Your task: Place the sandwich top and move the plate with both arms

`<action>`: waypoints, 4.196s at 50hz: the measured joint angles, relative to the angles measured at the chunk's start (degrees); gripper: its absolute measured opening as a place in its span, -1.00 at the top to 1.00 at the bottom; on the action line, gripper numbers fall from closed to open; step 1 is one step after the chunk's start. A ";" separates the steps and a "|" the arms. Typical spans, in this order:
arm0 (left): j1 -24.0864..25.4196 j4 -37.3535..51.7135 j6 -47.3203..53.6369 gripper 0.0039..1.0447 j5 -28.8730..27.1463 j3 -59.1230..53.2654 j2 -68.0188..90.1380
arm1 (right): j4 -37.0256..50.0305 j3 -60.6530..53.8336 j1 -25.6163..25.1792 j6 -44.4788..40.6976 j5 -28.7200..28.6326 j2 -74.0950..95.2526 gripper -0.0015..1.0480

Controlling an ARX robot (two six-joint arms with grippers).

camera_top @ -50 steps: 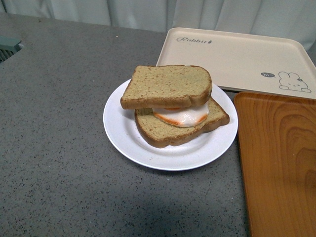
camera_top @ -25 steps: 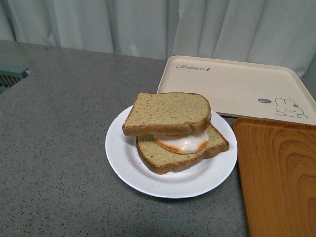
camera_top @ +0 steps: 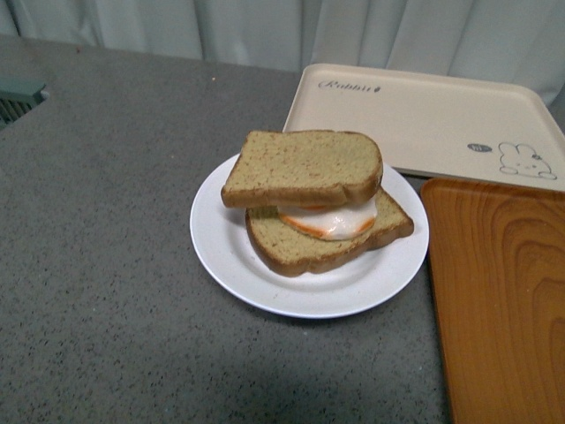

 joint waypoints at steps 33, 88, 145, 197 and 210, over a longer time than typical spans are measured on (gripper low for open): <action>0.00 -0.02 0.00 -0.88 0.00 0.00 -0.04 | 16.79 -5.53 1.22 -19.93 4.76 -8.87 0.99; -9.18 -5.07 -43.98 -0.88 -15.34 6.84 29.29 | 16.79 -5.53 1.22 -20.63 4.79 -8.87 -0.83; -24.24 47.76 -66.03 -0.88 -8.98 21.05 101.44 | 16.79 -5.53 1.22 -20.63 4.79 -8.87 -0.83; -35.30 46.49 -84.85 -0.88 -11.39 27.91 105.07 | 16.79 -5.55 1.22 -20.63 4.79 -8.87 -0.83; -37.24 46.99 -88.32 -0.88 -11.34 28.06 105.98 | 16.79 -5.53 1.22 -20.63 4.79 -8.87 -0.83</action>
